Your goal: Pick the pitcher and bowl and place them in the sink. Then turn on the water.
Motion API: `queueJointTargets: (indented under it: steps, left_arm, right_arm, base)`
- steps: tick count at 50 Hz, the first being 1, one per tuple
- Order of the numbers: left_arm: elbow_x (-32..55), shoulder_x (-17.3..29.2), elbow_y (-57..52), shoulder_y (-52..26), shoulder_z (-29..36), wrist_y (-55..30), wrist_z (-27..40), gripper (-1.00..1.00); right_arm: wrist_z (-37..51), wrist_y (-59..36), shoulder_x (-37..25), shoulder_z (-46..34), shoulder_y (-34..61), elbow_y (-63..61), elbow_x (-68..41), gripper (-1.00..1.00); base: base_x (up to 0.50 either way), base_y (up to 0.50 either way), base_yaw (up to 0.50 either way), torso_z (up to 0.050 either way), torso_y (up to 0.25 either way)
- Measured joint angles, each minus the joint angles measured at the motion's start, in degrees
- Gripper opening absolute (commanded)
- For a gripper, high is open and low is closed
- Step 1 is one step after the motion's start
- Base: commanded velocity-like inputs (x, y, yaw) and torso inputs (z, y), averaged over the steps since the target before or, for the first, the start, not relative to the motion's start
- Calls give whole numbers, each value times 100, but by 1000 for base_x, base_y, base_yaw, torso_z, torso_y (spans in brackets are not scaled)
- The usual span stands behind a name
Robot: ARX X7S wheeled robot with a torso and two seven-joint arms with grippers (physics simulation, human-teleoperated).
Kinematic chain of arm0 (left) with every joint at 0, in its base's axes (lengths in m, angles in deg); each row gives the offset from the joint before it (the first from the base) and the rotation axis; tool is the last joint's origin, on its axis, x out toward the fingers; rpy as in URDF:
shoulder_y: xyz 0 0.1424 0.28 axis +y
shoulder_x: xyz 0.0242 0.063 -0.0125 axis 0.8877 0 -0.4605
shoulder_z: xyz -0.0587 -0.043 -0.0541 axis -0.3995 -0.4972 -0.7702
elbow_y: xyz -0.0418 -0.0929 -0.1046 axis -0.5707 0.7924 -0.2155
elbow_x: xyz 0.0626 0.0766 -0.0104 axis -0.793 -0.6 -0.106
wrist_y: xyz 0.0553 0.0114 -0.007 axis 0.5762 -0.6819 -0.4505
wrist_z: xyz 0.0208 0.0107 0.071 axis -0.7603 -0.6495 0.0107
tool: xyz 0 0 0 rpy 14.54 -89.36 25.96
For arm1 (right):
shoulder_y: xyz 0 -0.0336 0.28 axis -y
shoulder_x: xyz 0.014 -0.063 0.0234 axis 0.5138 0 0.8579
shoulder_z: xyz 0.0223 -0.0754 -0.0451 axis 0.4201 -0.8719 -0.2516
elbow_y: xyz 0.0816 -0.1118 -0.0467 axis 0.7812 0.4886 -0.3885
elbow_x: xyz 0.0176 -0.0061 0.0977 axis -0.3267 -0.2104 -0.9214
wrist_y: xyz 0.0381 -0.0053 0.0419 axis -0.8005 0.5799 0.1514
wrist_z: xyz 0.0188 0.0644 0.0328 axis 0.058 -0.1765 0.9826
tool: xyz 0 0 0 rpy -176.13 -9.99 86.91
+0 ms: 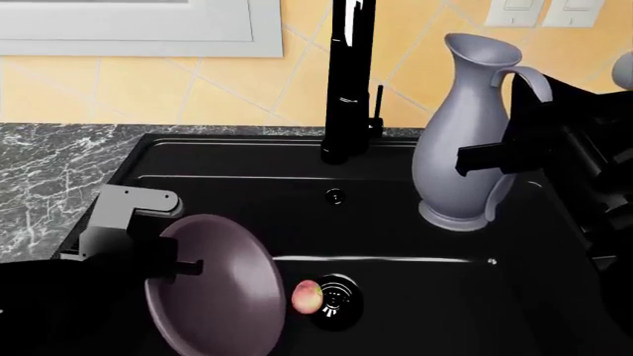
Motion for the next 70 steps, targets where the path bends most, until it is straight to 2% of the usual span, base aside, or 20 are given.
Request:
queueJointTargets:
  steps: [60,61,70]
  left_arm:
    - [-621,-200,632,363,146,437,-353,-100]
    - [-633,-205,638,363,147,441,-359,100]
    - [-684,-234,685,364,137,483,-363,100]
  right_arm:
    - [-2,29,41,-71,2,25,15,-100]
    - [-3,29,43,-73,2,26,17,-100]
    - [-11,33,60,-91,5,41,32,-100]
  base:
    - [0,0,0,0,1]
    - [0,0,0,0,0]
    - [0,0,0,0,0]
